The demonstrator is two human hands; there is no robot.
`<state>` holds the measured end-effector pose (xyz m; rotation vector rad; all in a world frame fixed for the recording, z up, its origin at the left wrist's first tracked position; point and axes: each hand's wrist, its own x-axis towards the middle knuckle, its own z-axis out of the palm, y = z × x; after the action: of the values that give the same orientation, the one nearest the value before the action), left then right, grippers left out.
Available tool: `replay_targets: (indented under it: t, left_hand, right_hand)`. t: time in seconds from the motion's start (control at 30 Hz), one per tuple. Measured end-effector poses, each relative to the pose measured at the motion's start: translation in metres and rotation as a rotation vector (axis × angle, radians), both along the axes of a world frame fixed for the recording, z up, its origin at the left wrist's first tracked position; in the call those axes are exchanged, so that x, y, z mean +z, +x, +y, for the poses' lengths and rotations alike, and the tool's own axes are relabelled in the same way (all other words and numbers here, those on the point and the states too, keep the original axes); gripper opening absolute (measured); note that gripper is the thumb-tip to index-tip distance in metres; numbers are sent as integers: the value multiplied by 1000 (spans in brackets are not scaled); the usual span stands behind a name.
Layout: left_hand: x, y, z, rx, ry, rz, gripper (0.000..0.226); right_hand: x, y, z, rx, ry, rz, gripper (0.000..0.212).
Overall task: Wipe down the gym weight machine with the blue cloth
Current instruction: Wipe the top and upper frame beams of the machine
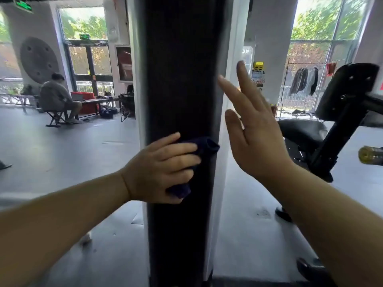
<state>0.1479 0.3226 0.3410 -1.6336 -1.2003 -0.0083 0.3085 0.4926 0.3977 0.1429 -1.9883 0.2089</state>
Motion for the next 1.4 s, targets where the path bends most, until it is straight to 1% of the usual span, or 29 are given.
replay_targets:
  t: [0.07, 0.1, 0.17, 0.2, 0.23, 0.27, 0.3, 0.33, 0.37, 0.4, 0.47, 0.5, 0.57, 0.6, 0.63, 0.67, 0.7, 0.77, 0.83, 0.9, 1.0, 1.07, 1.1, 1.17, 1.23, 1.27, 1.33, 1.4]
  left_hand:
    - [-35, -9, -7, -4, -119, 109, 13]
    - [-41, -10, -11, -11, -154, 146, 15]
    - [-32, -13, -14, -31, -125, 200, 28]
    - [-20, -13, -14, -27, -42, 200, 30]
    - [-10, -13, -12, -4, 69, 148, 31]
    - [-4, -13, -9, 21, 187, 54, 31]
    - [-7, -10, -6, 38, 282, -44, 31]
    - [-19, -7, -2, 52, 328, -118, 33]
    - [-40, -2, 1, 69, 315, -156, 34]
    - [-65, 1, 3, 75, 261, -155, 33]
    - [-98, 4, -1, 96, 123, -81, 26]
    - [-98, 3, -3, 95, 101, -44, 26]
    - [-74, 0, -1, 70, 199, -18, 29]
    - [-58, -1, 2, 68, 308, -61, 30]
    - [-46, -1, 6, 70, 422, -145, 32]
    - [-42, 2, 11, 63, 509, -230, 35]
    - [-50, 7, 16, 58, 553, -292, 37]
    - [-93, 20, 27, 86, 544, -358, 36]
    - [-143, 34, 35, 165, 507, -375, 37]
    - [-161, 46, 46, 238, 561, -411, 39]
    - [-116, 53, 63, 211, 856, -549, 36]
    - [-94, 54, 70, 186, 1027, -676, 44]
    - [-99, 57, 74, 191, 1069, -733, 48]
    - [-137, 69, 81, 263, 1099, -866, 55]
    - [-182, 86, 87, 380, 1091, -1006, 61]
    - [-195, 93, 90, 416, 1092, -1075, 64]
    - [-183, 98, 93, 413, 1135, -1156, 69]
    - [-142, 91, 96, 359, 1209, -1115, 69]
  right_hand:
    - [3, -12, -1, -62, 234, 2, 45]
    - [2, -17, -2, -82, 315, -20, 43]
    - [-4, -25, -2, -141, 444, -73, 42]
    - [-6, -28, -2, -169, 491, -82, 42]
    - [-7, -30, -1, -192, 527, -77, 43]
    - [-5, -31, 0, -212, 555, -64, 44]
    - [-3, -32, 1, -229, 578, -51, 44]
    - [0, -32, 2, -241, 595, -41, 45]
    - [2, -31, 2, -252, 612, -40, 44]
    - [4, -31, 1, -257, 632, -47, 44]
    - [9, -31, -1, -259, 679, -64, 42]
    - [12, -32, -2, -256, 704, -66, 41]
    - [19, -35, -5, -244, 743, -64, 41]
    - [22, -38, -6, -235, 753, -60, 41]
    - [24, -41, -8, -228, 760, -51, 41]
    - [25, -43, -9, -225, 765, -43, 40]
    - [26, -45, -10, -226, 771, -38, 40]
    - [26, -47, -10, -226, 787, -36, 41]
    - [26, -48, -9, -224, 794, -30, 42]
    - [23, -50, -8, -227, 793, -10, 42]
    - [18, -54, -9, -229, 772, 32, 42]
    - [18, -54, -10, -227, 764, 34, 43]
    - [18, -53, -10, -233, 767, 17, 44]
    - [17, -50, -10, -258, 781, -17, 45]
    - [10, -48, -11, -282, 816, -50, 46]
    - [4, -47, -12, -284, 842, -66, 46]
    - [-4, -48, -15, -279, 885, -83, 47]
    - [-6, -48, -15, -292, 899, -102, 47]
